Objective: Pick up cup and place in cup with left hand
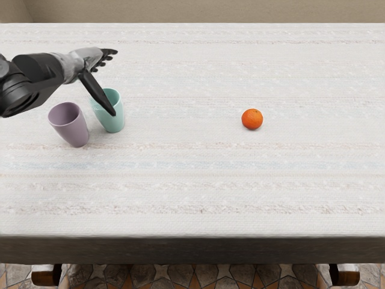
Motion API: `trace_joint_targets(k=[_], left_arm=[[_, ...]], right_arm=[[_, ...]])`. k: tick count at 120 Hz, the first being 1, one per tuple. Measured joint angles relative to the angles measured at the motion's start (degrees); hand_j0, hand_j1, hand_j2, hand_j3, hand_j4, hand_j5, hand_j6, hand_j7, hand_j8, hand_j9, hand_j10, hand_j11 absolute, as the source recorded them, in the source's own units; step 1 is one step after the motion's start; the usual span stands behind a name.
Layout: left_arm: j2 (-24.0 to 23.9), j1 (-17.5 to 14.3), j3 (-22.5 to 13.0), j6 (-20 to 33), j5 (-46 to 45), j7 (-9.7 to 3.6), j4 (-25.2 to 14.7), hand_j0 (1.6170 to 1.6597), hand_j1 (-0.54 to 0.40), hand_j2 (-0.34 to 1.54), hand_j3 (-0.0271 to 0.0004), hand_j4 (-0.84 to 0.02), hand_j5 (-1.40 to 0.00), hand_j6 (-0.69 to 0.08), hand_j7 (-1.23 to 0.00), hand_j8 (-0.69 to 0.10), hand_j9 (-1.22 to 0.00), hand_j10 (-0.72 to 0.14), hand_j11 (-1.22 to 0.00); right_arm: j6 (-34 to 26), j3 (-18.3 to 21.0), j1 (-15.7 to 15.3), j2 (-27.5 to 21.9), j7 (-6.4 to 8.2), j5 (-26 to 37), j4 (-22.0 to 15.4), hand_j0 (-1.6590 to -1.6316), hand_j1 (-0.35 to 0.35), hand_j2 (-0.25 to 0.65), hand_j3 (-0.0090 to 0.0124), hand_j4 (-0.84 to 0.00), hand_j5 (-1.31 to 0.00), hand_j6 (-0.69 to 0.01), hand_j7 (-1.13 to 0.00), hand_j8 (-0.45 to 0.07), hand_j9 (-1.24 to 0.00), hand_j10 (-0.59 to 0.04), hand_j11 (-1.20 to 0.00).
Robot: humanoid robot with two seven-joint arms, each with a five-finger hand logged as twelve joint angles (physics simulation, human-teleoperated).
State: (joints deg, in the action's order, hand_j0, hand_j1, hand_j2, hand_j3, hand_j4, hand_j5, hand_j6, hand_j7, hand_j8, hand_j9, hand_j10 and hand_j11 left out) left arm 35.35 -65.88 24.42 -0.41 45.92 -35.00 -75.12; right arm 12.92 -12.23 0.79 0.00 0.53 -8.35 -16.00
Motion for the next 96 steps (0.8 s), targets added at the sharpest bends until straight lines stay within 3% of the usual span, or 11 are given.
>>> trace_joint_targets(k=[21, 35, 72, 96], left_arm=[[-5.1, -0.1, -5.0, 3.0, 3.3, 0.0, 4.7, 1.6581, 0.337, 0.0, 0.0, -0.013, -0.01, -0.014, -0.01, -0.014, -0.01, -0.013, -0.01], [-5.5, -0.1, -6.9, 3.4, 3.8, 0.0, 6.8, 1.658, 0.338, 0.0, 0.0, -0.014, -0.01, -0.015, -0.01, -0.014, -0.01, -0.013, -0.01], [-9.2, -0.8, -7.9, 3.6, 4.1, 0.0, 13.8, 1.6581, 0.326, 0.01, 0.0, -0.023, -0.03, -0.024, -0.03, -0.023, -0.03, -0.022, -0.03], [-10.1, -0.7, -8.0, 3.0, 4.1, 0.0, 16.2, 1.6581, 0.212, 0.02, 0.0, -0.118, -0.15, -0.119, -0.15, -0.119, -0.15, -0.118, -0.15]], right_arm=[[0.0, 0.0, 0.0, 0.0, 0.0, 0.0, 0.0, -1.6581, -0.349, 0.0, 0.0, 0.0, 0.0, 0.001, 0.0, 0.0, 0.0, 0.0, 0.0], [0.0, 0.0, 0.0, 0.0, 0.0, 0.0, 0.0, -1.6581, -0.349, 0.0, 0.0, 0.0, 0.0, 0.001, 0.0, 0.0, 0.0, 0.0, 0.0], [0.0, 0.0, 0.0, 0.0, 0.0, 0.0, 0.0, -1.6581, -0.349, 0.0, 0.0, 0.0, 0.0, 0.0, 0.0, 0.0, 0.0, 0.0, 0.0], [0.0, 0.0, 0.0, 0.0, 0.0, 0.0, 0.0, -1.6581, -0.349, 0.0, 0.0, 0.0, 0.0, 0.001, 0.0, 0.0, 0.0, 0.0, 0.0]])
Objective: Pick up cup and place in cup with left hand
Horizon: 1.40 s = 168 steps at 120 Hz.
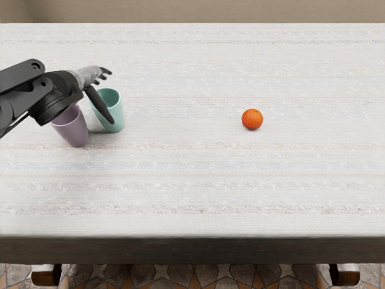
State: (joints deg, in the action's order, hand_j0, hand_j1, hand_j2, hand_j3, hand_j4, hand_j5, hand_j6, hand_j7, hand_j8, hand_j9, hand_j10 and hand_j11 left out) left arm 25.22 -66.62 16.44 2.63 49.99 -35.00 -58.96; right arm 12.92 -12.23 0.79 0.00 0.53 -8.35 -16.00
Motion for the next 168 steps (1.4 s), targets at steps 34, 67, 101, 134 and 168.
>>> trace_joint_targets(k=[34, 67, 101, 134, 168], left_arm=[[-0.8, -0.1, 0.0, -0.9, 0.0, 0.02, 2.4, 1.6581, 0.07, 0.07, 0.0, -0.194, -0.25, -0.195, -0.25, -0.193, -0.25, -0.191, -0.25], [-1.6, -0.5, 0.0, -1.2, 0.0, 0.0, 3.9, 1.658, 0.043, 0.08, 0.0, -0.226, -0.29, -0.226, -0.29, -0.226, -0.29, -0.224, -0.29], [-1.6, -0.7, 0.0, -3.4, -0.2, 0.0, 3.9, 1.6581, -0.031, 0.08, 0.0, -0.308, -0.4, -0.308, -0.4, -0.308, -0.4, -0.307, -0.4], [-1.5, -0.7, 0.1, -5.3, -0.5, -0.01, 3.9, 1.6561, -0.126, 0.14, 0.0, -0.414, -0.5, -0.301, -0.52, -0.343, -0.52, -0.395, -0.52], [1.3, -3.5, 0.6, -9.0, -3.3, 0.0, 3.2, 1.6551, -0.079, 0.09, 0.0, -0.443, -0.57, -0.32, -0.59, -0.332, -0.59, -0.439, -0.59]], right_arm=[[0.0, 0.0, 0.0, 0.0, 0.0, 0.0, 0.0, -1.6581, -0.349, 0.0, 0.0, 0.0, 0.0, 0.001, 0.0, 0.0, 0.0, 0.0, 0.0], [0.0, 0.0, 0.0, 0.0, 0.0, 0.0, 0.0, -1.6581, -0.349, 0.0, 0.0, 0.0, 0.0, 0.001, 0.0, 0.0, 0.0, 0.0, 0.0], [0.0, 0.0, 0.0, 0.0, 0.0, 0.0, 0.0, -1.6581, -0.349, 0.0, 0.0, 0.0, 0.0, 0.0, 0.0, 0.0, 0.0, 0.0, 0.0], [0.0, 0.0, 0.0, 0.0, 0.0, 0.0, 0.0, -1.6581, -0.349, 0.0, 0.0, 0.0, 0.0, 0.0, 0.0, 0.0, 0.0, 0.0, 0.0], [0.0, 0.0, 0.0, 0.0, 0.0, 0.0, 0.0, -1.6581, -0.349, 0.0, 0.0, 0.0, 0.0, 0.001, 0.0, 0.0, 0.0, 0.0, 0.0]])
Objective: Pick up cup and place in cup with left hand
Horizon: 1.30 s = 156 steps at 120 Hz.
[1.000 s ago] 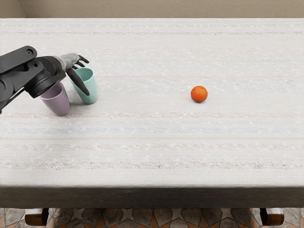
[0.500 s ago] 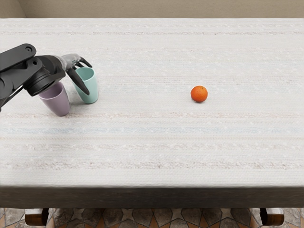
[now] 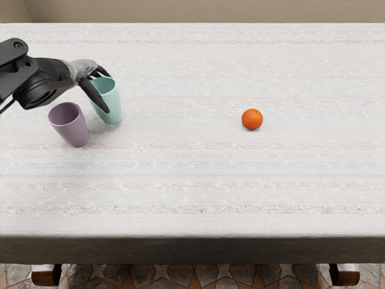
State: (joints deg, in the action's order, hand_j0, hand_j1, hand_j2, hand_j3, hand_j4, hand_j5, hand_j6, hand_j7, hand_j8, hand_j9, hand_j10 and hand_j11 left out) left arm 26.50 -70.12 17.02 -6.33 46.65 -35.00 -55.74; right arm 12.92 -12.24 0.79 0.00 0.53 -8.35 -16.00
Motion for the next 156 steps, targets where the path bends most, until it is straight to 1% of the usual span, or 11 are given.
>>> trace_joint_targets(k=[6, 8, 9, 14, 29, 41, 65, 92, 109, 130, 156], left_arm=[[1.0, -0.8, 0.1, -1.3, -1.0, 0.0, -0.2, 1.655, -0.065, 0.07, 0.0, -0.427, -0.59, -0.315, -0.59, -0.332, -0.59, -0.44, -0.59], [1.5, -1.1, 0.2, -1.8, -1.4, 0.0, -0.3, 1.6553, -0.08, 0.08, 0.0, -0.43, -0.59, -0.322, -0.59, -0.327, -0.59, -0.443, -0.59], [2.0, -1.4, 0.2, -2.1, -1.8, 0.0, -0.4, 1.6551, -0.067, 0.07, 0.0, -0.389, -0.59, -0.316, -0.59, -0.325, -0.59, -0.442, -0.59], [3.6, -2.1, 0.3, -3.3, -3.2, 0.0, -1.3, 1.6555, -0.097, 0.09, 0.0, -0.412, -0.58, -0.309, -0.59, -0.324, -0.6, -0.447, -0.6], [9.3, -2.1, 1.5, -4.9, -5.6, 0.0, -8.3, 1.6554, -0.082, 0.07, 0.0, -0.437, -0.59, -0.314, -0.59, -0.33, -0.6, -0.452, -0.6], [11.5, -2.1, 2.8, -5.3, -6.3, 0.0, -13.7, 1.6553, -0.083, 0.06, 0.0, -0.44, -0.59, -0.317, -0.6, -0.331, -0.61, -0.453, -0.6], [15.4, -2.1, 4.4, -6.3, -7.6, -0.01, -18.7, 1.655, -0.103, 0.07, 0.0, -0.42, -0.61, -0.303, -0.61, -0.314, -0.61, -0.451, -0.61], [19.0, -2.8, 6.2, -10.1, -8.9, -0.01, -19.8, 1.6542, -0.107, 0.07, 0.0, -0.409, -0.62, -0.297, -0.61, -0.309, -0.62, -0.448, -0.62], [19.5, -3.3, 6.4, -10.9, -9.0, -0.01, -19.7, 1.6539, -0.11, 0.08, 0.0, -0.407, -0.62, -0.296, -0.61, -0.306, -0.62, -0.448, -0.62], [20.1, -3.7, 6.4, -11.1, -9.0, -0.01, -17.7, 1.6538, -0.108, 0.08, 0.0, -0.405, -0.63, -0.294, -0.61, -0.308, -0.62, -0.446, -0.62], [23.7, -3.6, 6.3, -11.2, -9.0, -0.01, -16.5, 1.6542, -0.097, 0.07, 0.0, -0.419, -0.62, -0.297, -0.61, -0.312, -0.62, -0.45, -0.62]], right_arm=[[0.0, 0.0, 0.0, 0.0, 0.0, 0.0, 0.0, -1.6581, -0.349, 0.0, 0.0, 0.0, 0.0, 0.001, 0.0, 0.0, 0.0, 0.0, 0.0], [0.0, 0.0, 0.0, 0.0, 0.0, 0.0, 0.0, -1.6581, -0.349, 0.0, 0.0, 0.0, 0.0, 0.001, 0.0, 0.0, 0.0, 0.0, 0.0], [0.0, 0.0, 0.0, 0.0, 0.0, 0.0, 0.0, -1.6581, -0.349, 0.0, 0.0, 0.0, 0.0, 0.001, 0.0, 0.0, 0.0, 0.0, 0.0], [0.0, 0.0, 0.0, 0.0, 0.0, 0.0, 0.0, -1.6581, -0.349, 0.0, 0.0, 0.0, 0.0, 0.001, 0.0, 0.0, 0.0, 0.0, 0.0], [0.0, 0.0, 0.0, 0.0, 0.0, 0.0, 0.0, -1.6581, -0.349, 0.0, 0.0, 0.0, 0.0, 0.001, 0.0, 0.0, 0.0, 0.0, 0.0], [0.0, 0.0, 0.0, 0.0, 0.0, 0.0, 0.0, -1.6581, -0.349, 0.0, 0.0, 0.0, 0.0, 0.0, 0.0, 0.0, 0.0, 0.0, 0.0], [0.0, 0.0, 0.0, 0.0, 0.0, 0.0, 0.0, -1.6581, -0.349, 0.0, 0.0, 0.0, 0.0, 0.001, 0.0, 0.0, 0.0, 0.0, 0.0], [0.0, 0.0, 0.0, 0.0, 0.0, 0.0, 0.0, -1.6581, -0.349, 0.0, 0.0, 0.0, 0.0, 0.001, 0.0, 0.0, 0.0, 0.0, 0.0], [0.0, 0.0, 0.0, 0.0, 0.0, 0.0, 0.0, -1.6581, -0.349, 0.0, 0.0, 0.0, 0.0, 0.001, 0.0, 0.0, 0.0, 0.0, 0.0], [0.0, 0.0, 0.0, 0.0, 0.0, 0.0, 0.0, -1.6581, -0.349, 0.0, 0.0, 0.0, 0.0, 0.001, 0.0, 0.0, 0.0, 0.0, 0.0], [0.0, 0.0, 0.0, 0.0, 0.0, 0.0, 0.0, -1.6581, -0.349, 0.0, 0.0, 0.0, 0.0, 0.001, 0.0, 0.001, 0.0, 0.0, 0.0]])
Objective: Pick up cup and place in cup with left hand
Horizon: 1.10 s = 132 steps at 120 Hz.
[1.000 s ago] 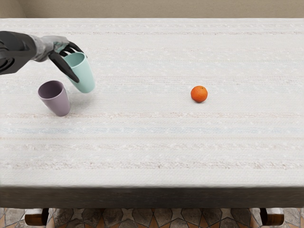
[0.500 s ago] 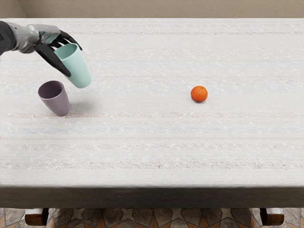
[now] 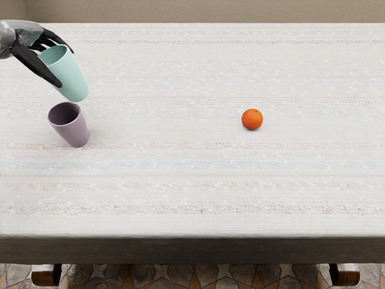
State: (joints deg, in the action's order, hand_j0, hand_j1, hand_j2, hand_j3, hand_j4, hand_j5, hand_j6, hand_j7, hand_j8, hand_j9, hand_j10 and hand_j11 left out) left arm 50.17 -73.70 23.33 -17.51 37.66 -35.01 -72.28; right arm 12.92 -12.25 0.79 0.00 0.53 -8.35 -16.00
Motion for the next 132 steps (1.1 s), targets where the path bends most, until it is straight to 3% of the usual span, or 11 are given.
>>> trace_joint_targets(k=[33, 82, 132], left_arm=[[1.3, 0.8, -0.7, -0.1, 0.0, 0.0, 0.2, 1.654, -0.102, 0.07, 0.0, -0.417, -0.62, -0.298, -0.61, -0.313, -0.62, -0.449, -0.62], [3.4, 1.5, -0.8, -4.5, -0.9, 0.0, 0.1, 1.6539, -0.1, 0.07, 0.0, -0.418, -0.62, -0.299, -0.62, -0.314, -0.62, -0.45, -0.62], [2.1, 3.3, -0.9, -3.0, -0.6, 0.0, 2.7, 1.6535, -0.116, 0.08, 0.0, -0.399, -0.64, -0.282, -0.63, -0.297, -0.64, -0.455, -0.64]], right_arm=[[0.0, 0.0, 0.0, 0.0, 0.0, 0.0, 0.0, -1.6581, -0.349, 0.0, 0.0, 0.0, 0.0, 0.001, 0.0, 0.001, 0.0, 0.0, 0.0], [0.0, 0.0, 0.0, 0.0, 0.0, 0.0, 0.0, -1.6581, -0.349, 0.0, 0.0, 0.0, 0.0, 0.001, 0.0, 0.001, 0.0, 0.0, 0.0], [0.0, 0.0, 0.0, 0.0, 0.0, 0.0, 0.0, -1.6581, -0.349, 0.0, 0.0, 0.0, 0.0, 0.001, 0.0, 0.001, 0.0, 0.0, 0.0]])
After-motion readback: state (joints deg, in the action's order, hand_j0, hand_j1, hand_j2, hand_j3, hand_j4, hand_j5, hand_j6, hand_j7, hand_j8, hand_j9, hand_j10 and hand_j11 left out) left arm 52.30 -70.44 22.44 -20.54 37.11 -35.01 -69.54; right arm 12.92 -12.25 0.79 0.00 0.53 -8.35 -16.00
